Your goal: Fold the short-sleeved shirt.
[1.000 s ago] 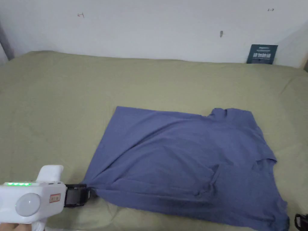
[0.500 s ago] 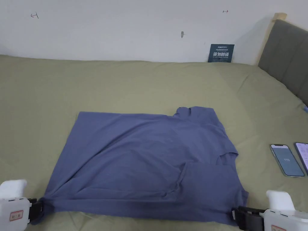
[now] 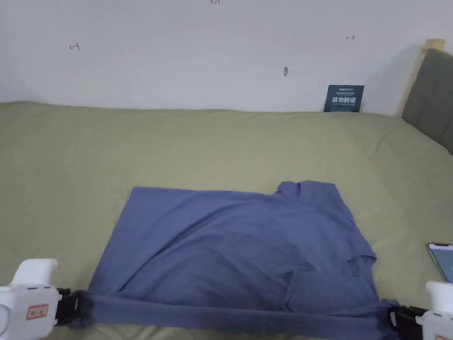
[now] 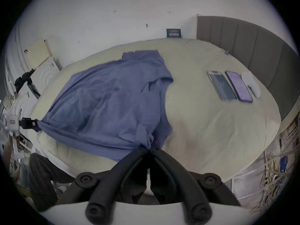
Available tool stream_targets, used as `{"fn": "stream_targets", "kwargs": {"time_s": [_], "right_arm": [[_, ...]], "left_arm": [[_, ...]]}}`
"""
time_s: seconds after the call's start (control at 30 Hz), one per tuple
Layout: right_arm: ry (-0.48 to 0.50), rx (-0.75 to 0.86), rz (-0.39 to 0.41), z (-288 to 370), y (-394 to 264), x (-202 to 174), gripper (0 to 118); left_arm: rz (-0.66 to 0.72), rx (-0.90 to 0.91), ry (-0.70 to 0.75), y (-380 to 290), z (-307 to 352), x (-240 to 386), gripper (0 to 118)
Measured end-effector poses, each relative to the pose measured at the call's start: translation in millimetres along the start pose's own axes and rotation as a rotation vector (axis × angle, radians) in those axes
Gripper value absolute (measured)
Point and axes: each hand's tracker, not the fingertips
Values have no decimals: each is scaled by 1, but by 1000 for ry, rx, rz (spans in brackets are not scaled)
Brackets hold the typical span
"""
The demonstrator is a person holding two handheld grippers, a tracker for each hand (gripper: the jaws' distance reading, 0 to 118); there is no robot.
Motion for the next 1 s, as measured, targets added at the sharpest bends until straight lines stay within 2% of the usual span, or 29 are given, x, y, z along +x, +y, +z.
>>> {"fn": "stream_targets", "kwargs": {"time_s": [0.1,0.27,0.47,0.5,0.53,0.57,0.6,0.63,0.67,0.7,0.77,0.8,0.83,0.87,0.9,0.93,0.97,1.0], "right_arm": [[-13,3,34,-21,37,-3,1],[-40,-26,21,-74,92,0,1],[-59,-81,33,-134,124,5,1],[-56,-86,28,-142,126,7,1],[-53,-96,22,-149,126,8,7],[-44,-104,13,-155,125,11,29],[-43,-107,-1,-157,123,13,86],[-40,-116,-21,-158,121,15,118],[-30,-126,-29,-156,115,17,113],[-61,-17,-36,-137,113,19,106],[-28,-81,-38,-118,103,23,107],[-32,-81,-43,-109,96,24,104],[-41,-65,-49,-116,87,20,91],[-46,-68,-46,-109,81,20,91],[-63,-58,-42,-101,74,20,83],[-67,-39,-26,-93,69,18,47],[-95,-30,-6,-85,63,15,0],[-127,6,-5,-79,60,11,0]], "left_arm": [[-15,14,-5,39,-13,2,2],[-13,4,-22,100,-49,7,2],[-7,-63,-9,126,-109,7,3],[2,-73,-16,126,-116,6,5],[17,-73,-29,125,-122,4,15],[28,-77,-29,124,-126,3,38],[38,-68,-34,122,-127,1,87],[47,-56,-22,118,-125,0,110],[52,-42,3,113,-123,-1,113],[55,-28,21,108,-118,-2,113],[66,-15,22,98,-104,-9,110],[77,-26,22,93,-96,-10,99],[90,-11,29,84,-86,-11,84],[84,-7,40,78,-78,-10,74],[68,2,46,75,-73,-12,74],[39,8,59,69,-67,-11,31],[31,14,88,63,-63,-9,0],[40,17,71,59,-57,-9,0]]}}
